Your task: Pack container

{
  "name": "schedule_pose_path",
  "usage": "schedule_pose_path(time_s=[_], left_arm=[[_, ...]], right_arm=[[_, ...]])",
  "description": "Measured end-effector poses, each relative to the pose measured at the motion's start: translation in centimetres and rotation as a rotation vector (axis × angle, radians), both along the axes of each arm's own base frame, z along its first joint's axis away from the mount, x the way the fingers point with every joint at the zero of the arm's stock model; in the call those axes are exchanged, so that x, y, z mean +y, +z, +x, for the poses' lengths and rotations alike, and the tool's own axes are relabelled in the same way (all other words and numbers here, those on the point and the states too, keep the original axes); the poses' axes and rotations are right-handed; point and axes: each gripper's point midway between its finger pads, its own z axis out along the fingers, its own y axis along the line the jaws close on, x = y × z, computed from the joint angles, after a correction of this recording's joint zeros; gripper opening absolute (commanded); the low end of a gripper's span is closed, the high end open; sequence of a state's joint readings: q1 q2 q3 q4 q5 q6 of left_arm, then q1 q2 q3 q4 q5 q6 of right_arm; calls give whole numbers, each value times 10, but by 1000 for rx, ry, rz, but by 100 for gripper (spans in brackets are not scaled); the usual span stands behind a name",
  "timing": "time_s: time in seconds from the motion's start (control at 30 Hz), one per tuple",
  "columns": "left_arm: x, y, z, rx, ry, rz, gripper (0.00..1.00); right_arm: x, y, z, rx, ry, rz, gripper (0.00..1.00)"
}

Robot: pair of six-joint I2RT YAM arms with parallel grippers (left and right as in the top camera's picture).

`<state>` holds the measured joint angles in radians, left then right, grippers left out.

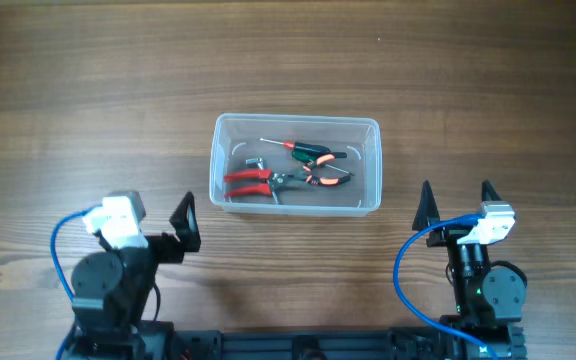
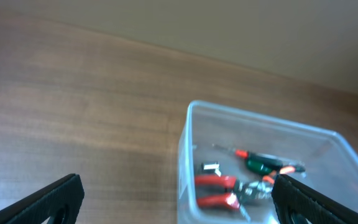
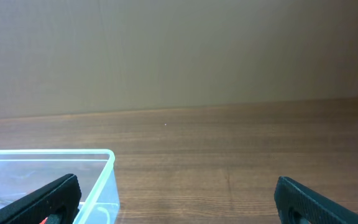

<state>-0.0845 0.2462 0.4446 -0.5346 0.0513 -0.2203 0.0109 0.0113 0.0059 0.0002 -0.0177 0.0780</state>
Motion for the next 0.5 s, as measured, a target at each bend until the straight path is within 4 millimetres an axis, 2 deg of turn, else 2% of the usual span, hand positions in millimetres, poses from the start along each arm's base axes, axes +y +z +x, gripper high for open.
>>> schedule_pose_path(time_s=[0.17,0.33,0.5], left_arm=[[8,-23,5,-126,47,-6,100],[18,-19,20,-309,117,-14,100],[25,-27,24,-336,152,11,100]], right_arm=[[0,0,0,0,0,0,100],[0,0,0,-1,0,0,100],[0,0,0,-1,0,0,100]])
